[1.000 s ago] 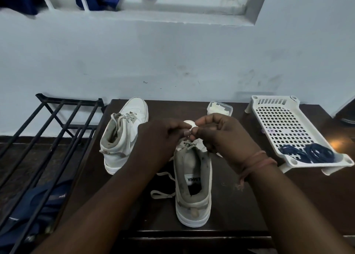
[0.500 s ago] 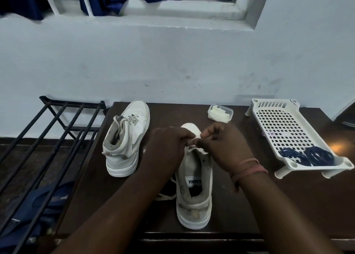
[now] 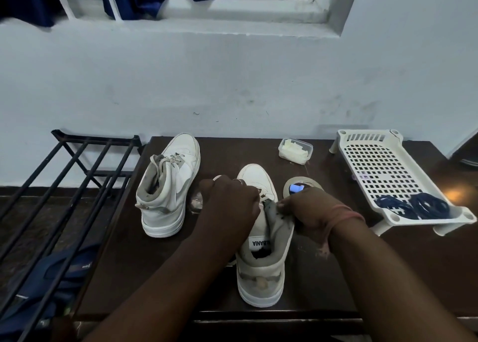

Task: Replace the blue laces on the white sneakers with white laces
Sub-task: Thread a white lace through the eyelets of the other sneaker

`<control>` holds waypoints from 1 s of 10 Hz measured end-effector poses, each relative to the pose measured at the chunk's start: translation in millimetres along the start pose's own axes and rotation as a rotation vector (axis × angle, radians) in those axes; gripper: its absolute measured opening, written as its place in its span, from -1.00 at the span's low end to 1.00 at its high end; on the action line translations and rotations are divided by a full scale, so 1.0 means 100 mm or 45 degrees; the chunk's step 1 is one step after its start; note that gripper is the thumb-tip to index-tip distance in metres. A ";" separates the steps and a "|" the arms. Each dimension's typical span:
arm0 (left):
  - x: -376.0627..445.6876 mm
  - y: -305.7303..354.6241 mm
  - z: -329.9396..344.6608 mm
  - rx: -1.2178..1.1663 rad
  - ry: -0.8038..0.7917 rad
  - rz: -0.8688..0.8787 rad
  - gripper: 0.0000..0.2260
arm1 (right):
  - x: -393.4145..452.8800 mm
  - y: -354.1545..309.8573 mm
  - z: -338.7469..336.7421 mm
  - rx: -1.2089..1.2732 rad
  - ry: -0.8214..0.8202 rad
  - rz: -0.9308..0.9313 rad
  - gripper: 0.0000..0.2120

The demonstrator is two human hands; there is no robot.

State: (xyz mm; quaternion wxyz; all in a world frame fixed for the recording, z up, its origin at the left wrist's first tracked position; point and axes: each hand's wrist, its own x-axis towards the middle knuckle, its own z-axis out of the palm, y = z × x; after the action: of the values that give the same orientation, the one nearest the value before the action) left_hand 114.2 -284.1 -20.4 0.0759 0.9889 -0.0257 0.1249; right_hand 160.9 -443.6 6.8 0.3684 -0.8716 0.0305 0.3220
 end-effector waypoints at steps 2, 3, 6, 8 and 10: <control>0.08 -0.05 0.20 -0.132 -0.146 0.041 -0.67 | 0.13 0.13 0.00 0.317 0.009 0.059 -0.91; 0.08 -0.04 0.24 -0.167 -0.120 0.006 -0.67 | 0.14 0.11 0.01 0.315 -0.002 0.072 -0.92; 0.07 0.01 0.21 -0.333 -0.046 -0.020 -0.71 | 0.26 0.18 0.09 0.599 0.050 0.155 -0.53; 0.04 0.03 0.18 -0.191 -0.018 -0.013 -0.72 | 0.17 0.10 0.06 0.744 -0.077 0.268 -0.96; -0.01 0.03 0.16 -0.645 -0.029 -0.226 -0.72 | 0.14 0.09 0.12 0.734 -0.049 0.226 -0.81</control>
State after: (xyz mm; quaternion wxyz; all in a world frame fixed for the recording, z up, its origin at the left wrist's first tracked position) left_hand 116.4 -289.6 -35.7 0.3313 0.9381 0.0300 0.0962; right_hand 162.6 -440.4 -13.0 0.5715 -0.7189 0.1895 0.3473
